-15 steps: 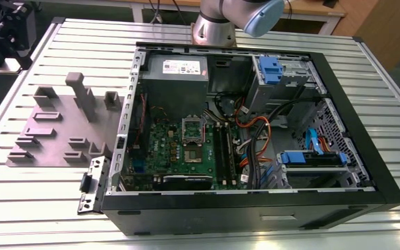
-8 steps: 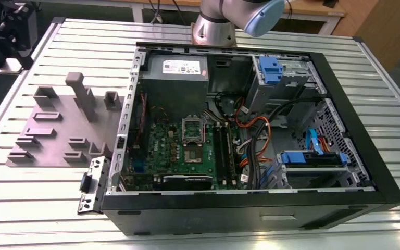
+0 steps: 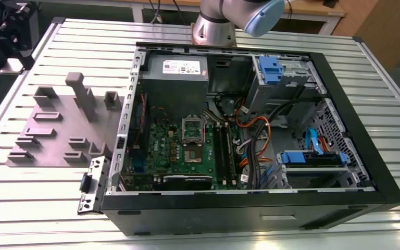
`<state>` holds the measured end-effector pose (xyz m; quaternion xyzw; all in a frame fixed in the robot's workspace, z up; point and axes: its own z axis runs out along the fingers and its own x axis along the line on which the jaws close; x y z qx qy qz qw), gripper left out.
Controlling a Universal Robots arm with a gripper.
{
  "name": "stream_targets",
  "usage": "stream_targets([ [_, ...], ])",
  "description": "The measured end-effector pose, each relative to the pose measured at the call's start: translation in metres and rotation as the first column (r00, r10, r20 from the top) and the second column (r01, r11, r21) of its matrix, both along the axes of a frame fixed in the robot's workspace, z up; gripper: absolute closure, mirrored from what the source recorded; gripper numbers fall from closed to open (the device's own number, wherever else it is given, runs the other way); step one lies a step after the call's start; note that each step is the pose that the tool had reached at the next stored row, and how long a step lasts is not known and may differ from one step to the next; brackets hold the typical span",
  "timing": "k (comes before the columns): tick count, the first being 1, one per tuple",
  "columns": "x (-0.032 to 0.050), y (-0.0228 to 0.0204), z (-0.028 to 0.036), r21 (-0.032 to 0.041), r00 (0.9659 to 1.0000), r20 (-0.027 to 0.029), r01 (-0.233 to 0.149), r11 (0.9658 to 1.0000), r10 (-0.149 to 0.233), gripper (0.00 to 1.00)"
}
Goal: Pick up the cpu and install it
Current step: 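Pick up the cpu and move it towards the insertion slot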
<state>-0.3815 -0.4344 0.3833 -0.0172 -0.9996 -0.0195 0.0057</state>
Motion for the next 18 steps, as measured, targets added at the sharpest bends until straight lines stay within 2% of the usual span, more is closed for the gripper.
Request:
stream_targets([
  [18,0.0049,0.0,0.0,0.0,1.0,0.0,0.0,1.0,0.0,0.53],
])
